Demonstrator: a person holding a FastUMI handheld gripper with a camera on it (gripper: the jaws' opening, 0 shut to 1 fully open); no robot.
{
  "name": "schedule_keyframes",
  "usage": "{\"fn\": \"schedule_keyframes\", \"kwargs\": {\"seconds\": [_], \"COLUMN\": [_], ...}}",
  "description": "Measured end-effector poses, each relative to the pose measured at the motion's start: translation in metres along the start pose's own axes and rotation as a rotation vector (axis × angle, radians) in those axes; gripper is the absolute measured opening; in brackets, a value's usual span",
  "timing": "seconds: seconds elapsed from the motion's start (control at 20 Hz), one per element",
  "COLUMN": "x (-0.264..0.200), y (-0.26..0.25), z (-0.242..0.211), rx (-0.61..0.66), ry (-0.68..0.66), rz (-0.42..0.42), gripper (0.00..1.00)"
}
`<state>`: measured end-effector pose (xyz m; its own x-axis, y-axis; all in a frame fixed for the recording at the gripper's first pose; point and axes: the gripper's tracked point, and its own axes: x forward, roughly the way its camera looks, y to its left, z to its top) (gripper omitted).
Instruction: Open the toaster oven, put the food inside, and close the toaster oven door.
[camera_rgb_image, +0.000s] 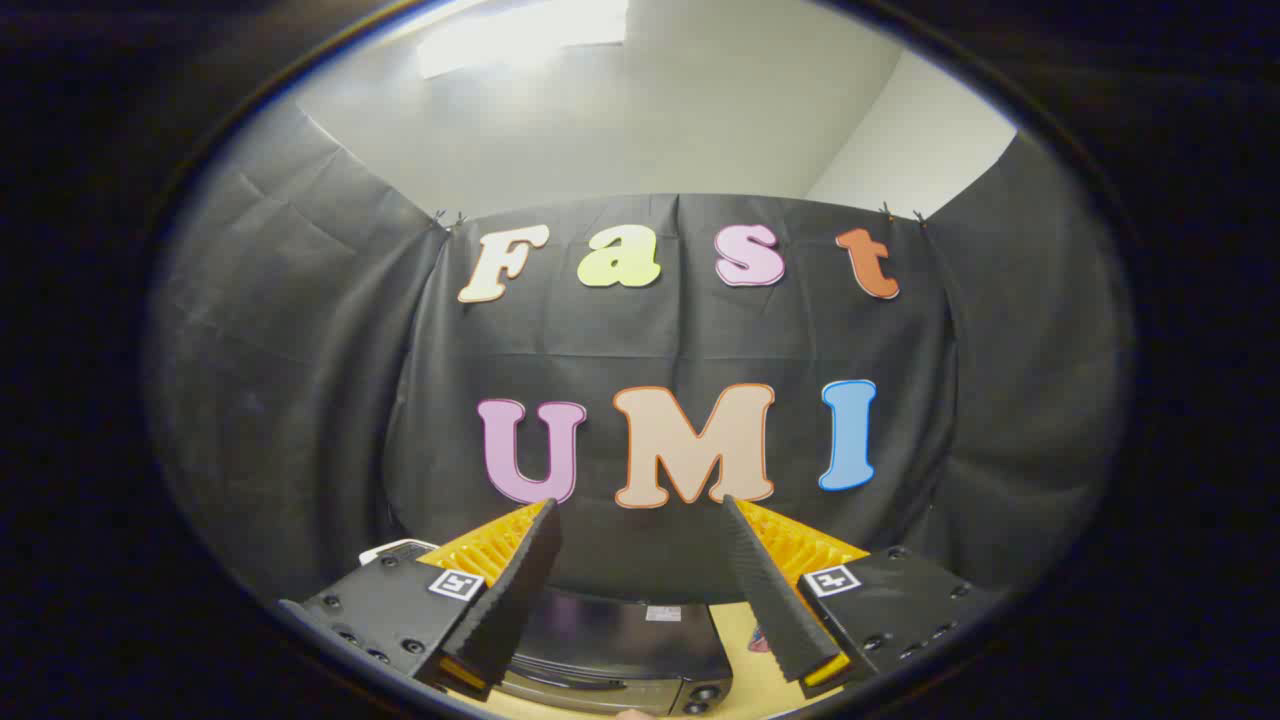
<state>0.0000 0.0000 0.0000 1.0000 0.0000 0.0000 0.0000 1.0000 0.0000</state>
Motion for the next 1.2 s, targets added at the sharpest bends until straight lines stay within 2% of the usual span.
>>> {"fn": "schedule_keyframes", "kwargs": {"seconds": [0.3, 0.65, 0.85, 1.2], "x": [0.003, 0.017, 0.029, 0.032], "y": [0.001, 0.027, 0.048, 0.067], "z": [-0.006, -0.05, -0.12, -0.272], "rx": [-0.018, 0.024, 0.029, 0.016], "ry": [0.005, 0.081, 0.146, 0.384], "rz": [-0.007, 0.037, 0.051, 0.031], "gripper": [1.0, 1.0, 1.0, 1.0]}}
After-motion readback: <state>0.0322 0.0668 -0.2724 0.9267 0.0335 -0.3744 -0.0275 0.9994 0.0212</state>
